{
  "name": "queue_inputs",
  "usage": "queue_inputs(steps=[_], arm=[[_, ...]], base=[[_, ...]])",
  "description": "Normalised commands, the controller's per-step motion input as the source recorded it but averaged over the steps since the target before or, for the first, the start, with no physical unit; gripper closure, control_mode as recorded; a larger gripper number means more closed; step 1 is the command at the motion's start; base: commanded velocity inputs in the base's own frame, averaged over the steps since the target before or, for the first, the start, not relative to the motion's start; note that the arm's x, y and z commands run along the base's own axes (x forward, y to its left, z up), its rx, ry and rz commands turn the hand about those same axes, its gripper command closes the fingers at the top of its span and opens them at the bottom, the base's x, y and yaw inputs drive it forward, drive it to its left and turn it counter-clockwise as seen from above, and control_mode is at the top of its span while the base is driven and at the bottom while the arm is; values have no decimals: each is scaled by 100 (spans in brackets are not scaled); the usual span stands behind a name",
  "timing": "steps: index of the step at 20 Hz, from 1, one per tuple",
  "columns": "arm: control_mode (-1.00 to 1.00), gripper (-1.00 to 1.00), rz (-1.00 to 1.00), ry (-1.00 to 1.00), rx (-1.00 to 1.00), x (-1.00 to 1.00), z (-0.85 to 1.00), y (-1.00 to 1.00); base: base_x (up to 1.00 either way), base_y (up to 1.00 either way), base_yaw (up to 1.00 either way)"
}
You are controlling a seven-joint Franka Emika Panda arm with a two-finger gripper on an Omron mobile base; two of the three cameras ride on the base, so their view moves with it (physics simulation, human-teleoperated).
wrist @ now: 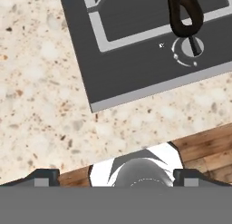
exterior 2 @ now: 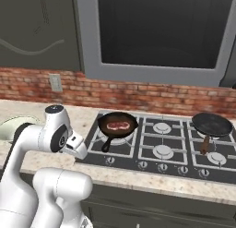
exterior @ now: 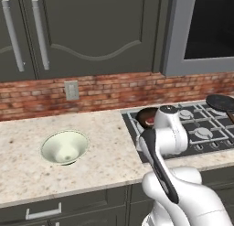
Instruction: Place one of the steaks on the plate and the other in the bowl. Then place the bowl in the fridge.
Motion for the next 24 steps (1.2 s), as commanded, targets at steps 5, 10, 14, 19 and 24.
queue_inputs(steps=[5, 10, 14, 19, 24], arm=[[-100, -100, -20, -14, 3, 44, -1, 0], [-100, -100, -36, -1, 14, 27, 24, 0], [-100, -100, -32, -1, 1, 7, 48, -2], [-100, -100, -39, 10, -8, 22, 23, 0], [-100, -100, -34, 14, -9, 32, 11, -13]], base=[[0, 0, 0], [0, 0, 0], [0, 0, 0], [0, 0, 0], [0, 0, 0]])
